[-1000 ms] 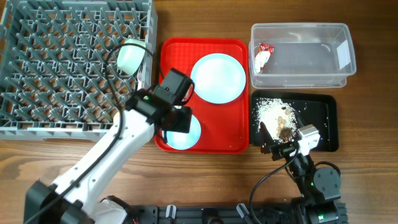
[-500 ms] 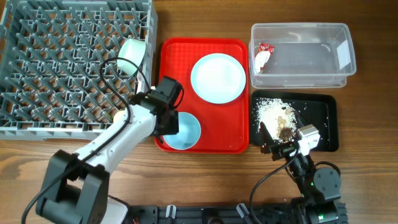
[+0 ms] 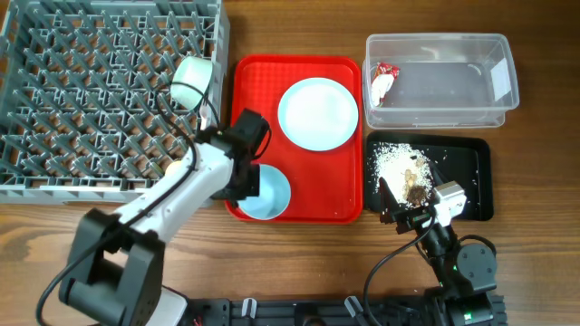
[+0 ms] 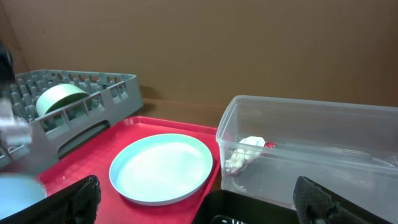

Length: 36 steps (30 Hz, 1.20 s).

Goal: Sort waste into correct bins and load items into the dishwasher rack

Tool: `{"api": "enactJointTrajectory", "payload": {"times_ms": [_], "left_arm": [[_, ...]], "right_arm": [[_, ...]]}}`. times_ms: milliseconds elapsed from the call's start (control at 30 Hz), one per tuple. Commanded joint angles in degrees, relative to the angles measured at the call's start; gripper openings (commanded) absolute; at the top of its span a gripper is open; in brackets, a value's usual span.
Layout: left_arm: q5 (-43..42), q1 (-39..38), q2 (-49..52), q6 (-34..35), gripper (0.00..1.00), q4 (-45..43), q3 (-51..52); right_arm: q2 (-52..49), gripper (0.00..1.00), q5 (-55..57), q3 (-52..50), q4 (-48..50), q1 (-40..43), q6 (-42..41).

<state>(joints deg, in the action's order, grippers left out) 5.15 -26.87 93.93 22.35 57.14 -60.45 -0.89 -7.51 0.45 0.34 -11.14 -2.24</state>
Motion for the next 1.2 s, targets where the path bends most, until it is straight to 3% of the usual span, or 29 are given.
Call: {"api": "enactJointTrajectory", "payload": {"times_ms": [0, 100, 233, 400, 800, 1167], "left_arm": [[12.92, 0.50, -5.92, -1.31, 0.04, 7.26, -13.14], [31.08, 0.52, -8.15, 0.74, 0.04, 12.68, -19.04], [50.47, 0.52, -8.63, 9.55, 0.04, 12.94, -18.47], [68.35, 1.33, -6.47, 12.92, 0.04, 10.45, -13.44], [70.16, 10.08, 4.74, 12.41, 0.04, 5.38, -10.38], [66.25, 6.54, 8.41, 12.44, 0.07, 4.83, -10.38]], "right_arm": [[0.61, 1.00, -0.66, -0.15, 0.31, 0.33, 0.72], [0.61, 1.00, -0.66, -0.15, 0.31, 0.35, 0.72], [0.61, 1.00, -0.66, -0.15, 0.31, 0.33, 0.74], [0.61, 1.00, -0.66, -0.15, 0.31, 0.33, 0.74], [0.61, 1.00, -0.66, -0.15, 0.31, 0.33, 0.74], [0.61, 1.00, -0.66, -0.15, 0.31, 0.33, 0.72]]}}
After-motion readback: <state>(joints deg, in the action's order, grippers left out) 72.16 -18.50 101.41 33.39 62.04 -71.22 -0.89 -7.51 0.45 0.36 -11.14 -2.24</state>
